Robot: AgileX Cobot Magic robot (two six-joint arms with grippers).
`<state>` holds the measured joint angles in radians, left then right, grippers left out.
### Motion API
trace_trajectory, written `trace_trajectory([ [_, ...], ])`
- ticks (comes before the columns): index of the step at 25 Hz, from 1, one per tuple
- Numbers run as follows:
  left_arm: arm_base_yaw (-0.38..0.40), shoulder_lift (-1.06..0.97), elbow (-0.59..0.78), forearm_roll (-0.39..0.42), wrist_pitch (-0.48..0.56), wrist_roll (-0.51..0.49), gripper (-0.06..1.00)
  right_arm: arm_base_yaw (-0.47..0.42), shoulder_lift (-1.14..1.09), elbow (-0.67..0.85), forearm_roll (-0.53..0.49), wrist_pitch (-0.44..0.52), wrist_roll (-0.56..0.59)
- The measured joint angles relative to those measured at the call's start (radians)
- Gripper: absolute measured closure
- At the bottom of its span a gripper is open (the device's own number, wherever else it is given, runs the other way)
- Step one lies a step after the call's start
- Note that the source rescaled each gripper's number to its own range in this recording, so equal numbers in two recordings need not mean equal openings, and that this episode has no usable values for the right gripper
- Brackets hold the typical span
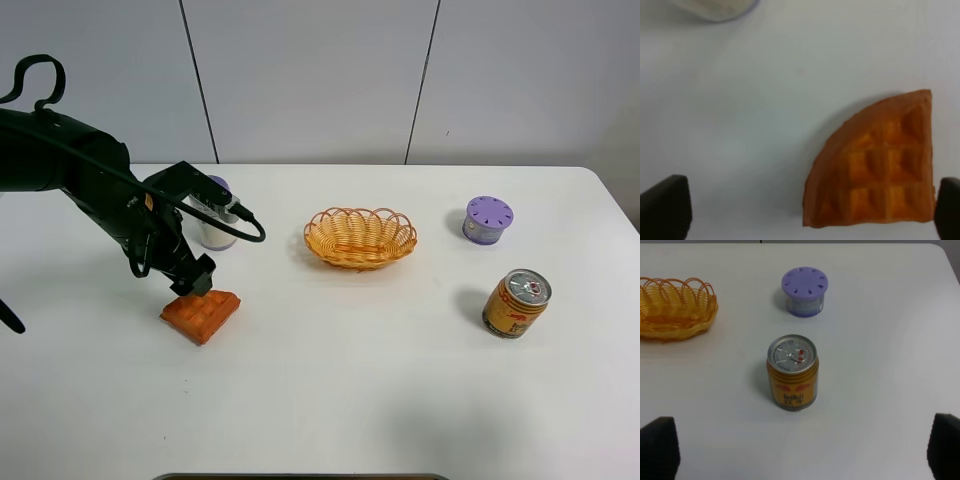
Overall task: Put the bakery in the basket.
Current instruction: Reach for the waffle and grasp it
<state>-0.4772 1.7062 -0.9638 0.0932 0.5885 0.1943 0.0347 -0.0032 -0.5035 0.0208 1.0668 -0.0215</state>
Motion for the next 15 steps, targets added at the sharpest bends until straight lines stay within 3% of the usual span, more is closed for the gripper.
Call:
trace_trajectory([
  [15,-0.041,0.096,0.000,-0.047,-0.040,-0.001,-0.06,0.000,0.000,0.000,0.000,0.000,0.000],
])
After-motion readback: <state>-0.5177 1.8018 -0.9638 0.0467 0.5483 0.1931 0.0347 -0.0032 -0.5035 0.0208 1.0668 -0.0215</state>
